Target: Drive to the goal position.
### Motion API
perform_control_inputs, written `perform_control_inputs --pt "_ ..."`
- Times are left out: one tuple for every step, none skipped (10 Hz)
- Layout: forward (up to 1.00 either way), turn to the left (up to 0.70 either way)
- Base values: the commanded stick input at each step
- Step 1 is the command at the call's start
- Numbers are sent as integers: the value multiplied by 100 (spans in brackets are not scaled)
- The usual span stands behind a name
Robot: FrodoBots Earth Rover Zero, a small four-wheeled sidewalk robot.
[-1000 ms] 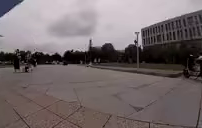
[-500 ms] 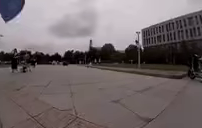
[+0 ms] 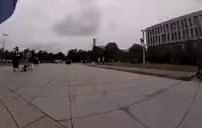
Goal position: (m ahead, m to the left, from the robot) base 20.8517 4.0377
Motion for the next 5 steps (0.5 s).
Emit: perform_control_inputs --pt "60 3" --pt "60 2" --pt "60 1" --pt "60 1" --pt "60 1"
